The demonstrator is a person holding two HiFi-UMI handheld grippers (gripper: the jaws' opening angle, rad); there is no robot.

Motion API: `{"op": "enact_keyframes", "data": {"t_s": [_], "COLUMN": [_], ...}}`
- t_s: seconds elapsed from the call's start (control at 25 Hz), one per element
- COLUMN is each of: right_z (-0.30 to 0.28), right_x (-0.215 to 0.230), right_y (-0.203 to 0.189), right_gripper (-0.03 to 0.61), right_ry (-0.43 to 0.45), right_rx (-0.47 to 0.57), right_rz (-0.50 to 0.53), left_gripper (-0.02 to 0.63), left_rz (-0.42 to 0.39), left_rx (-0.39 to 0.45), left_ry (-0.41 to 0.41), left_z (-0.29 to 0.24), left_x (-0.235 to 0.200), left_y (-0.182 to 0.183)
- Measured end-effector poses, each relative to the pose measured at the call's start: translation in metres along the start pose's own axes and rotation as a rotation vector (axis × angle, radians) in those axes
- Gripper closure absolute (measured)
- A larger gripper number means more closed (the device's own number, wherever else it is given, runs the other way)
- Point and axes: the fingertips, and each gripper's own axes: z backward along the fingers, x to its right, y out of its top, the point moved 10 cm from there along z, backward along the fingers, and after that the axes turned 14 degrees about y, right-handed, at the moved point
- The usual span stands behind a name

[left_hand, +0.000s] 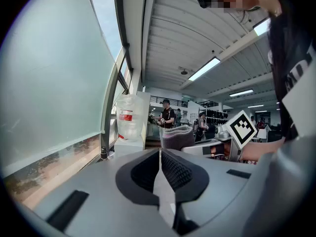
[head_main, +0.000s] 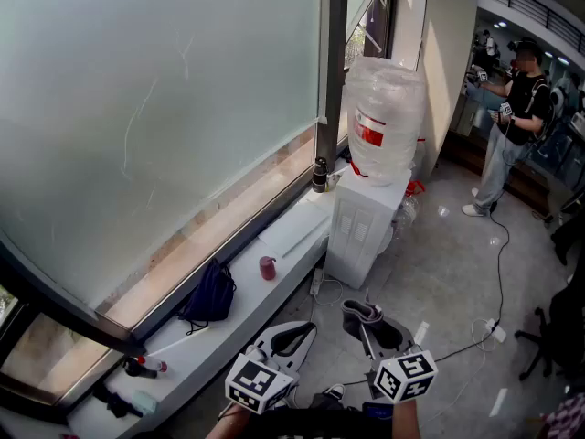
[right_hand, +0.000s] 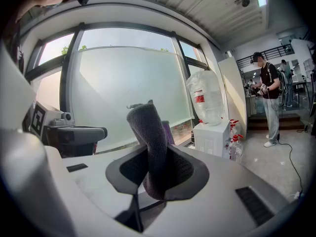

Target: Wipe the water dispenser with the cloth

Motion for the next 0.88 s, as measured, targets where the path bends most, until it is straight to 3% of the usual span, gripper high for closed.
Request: {"op": "enact_keyframes", "data": {"t_s": [0.48,0.88], "right_z": [0.005,0.008], "right_x": [0.066,0.123], "right_y": [0.006,0.001], "right_gripper": [0.479,0.479], "right_ry": [0.020,0.078], "right_rx": [0.015,-0.029], "right_rz": [-0.035,-0.025], "left_gripper": [0.586,0.586], "left_rz": [-0.012,-0.001], "left_rx": [-0.029,-0.039], "left_ry": [0.014,0.098], "left_z": [-0.058,-0.099], "left_x": [0.023,0.045], "left_y": [0.009,0.010]}}
